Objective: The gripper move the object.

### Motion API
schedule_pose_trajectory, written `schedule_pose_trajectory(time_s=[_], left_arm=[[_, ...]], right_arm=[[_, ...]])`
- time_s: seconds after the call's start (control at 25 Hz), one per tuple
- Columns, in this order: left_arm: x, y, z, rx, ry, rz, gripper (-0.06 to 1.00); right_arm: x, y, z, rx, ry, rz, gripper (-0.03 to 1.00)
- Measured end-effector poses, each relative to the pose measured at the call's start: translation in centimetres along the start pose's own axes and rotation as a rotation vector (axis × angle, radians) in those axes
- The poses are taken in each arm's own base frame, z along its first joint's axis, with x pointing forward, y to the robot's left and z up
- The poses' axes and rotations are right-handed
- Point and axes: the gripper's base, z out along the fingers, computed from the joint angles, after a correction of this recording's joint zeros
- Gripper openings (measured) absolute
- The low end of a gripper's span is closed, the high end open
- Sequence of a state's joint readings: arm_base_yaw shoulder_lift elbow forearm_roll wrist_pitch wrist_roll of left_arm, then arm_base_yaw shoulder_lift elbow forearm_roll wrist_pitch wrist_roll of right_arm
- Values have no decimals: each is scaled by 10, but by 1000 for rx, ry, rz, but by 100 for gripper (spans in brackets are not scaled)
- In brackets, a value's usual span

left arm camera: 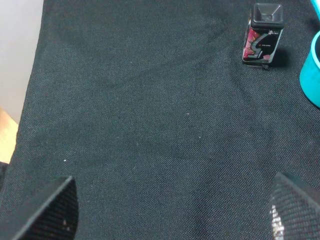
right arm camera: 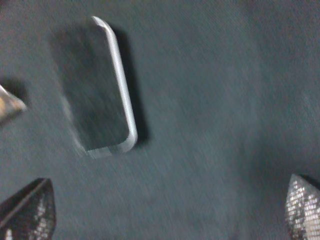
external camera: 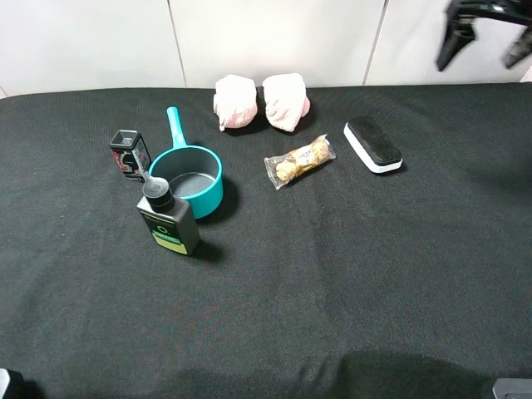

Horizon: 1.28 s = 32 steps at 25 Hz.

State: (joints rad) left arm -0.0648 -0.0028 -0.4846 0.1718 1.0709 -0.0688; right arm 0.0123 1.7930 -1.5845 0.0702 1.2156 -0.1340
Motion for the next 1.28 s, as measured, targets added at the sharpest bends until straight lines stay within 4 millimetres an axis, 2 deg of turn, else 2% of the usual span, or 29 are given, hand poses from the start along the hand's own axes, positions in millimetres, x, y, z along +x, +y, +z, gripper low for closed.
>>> schedule_pose_trajectory(time_s=[0.2,0.32,0.44,0.68,0.96,1.28], left_arm=[[0,0,0,0,0,0,76],[0,0,0,0,0,0,76],[0,0,0,0,0,0,76],[0,0,0,0,0,0,76],[0,0,0,0,0,0,76],[0,0,0,0,0,0,76]], right_arm=[[53,-28,-30,27,-8,107,69],[87,-36,-46,43,-21,163,69],[123,-36,-59,59,-44,205,69],[185,-21,-74,82,-121,249,69],[244,-2,-77,136,-205,253,69],[295,16,-75,183,-334,192,69]])
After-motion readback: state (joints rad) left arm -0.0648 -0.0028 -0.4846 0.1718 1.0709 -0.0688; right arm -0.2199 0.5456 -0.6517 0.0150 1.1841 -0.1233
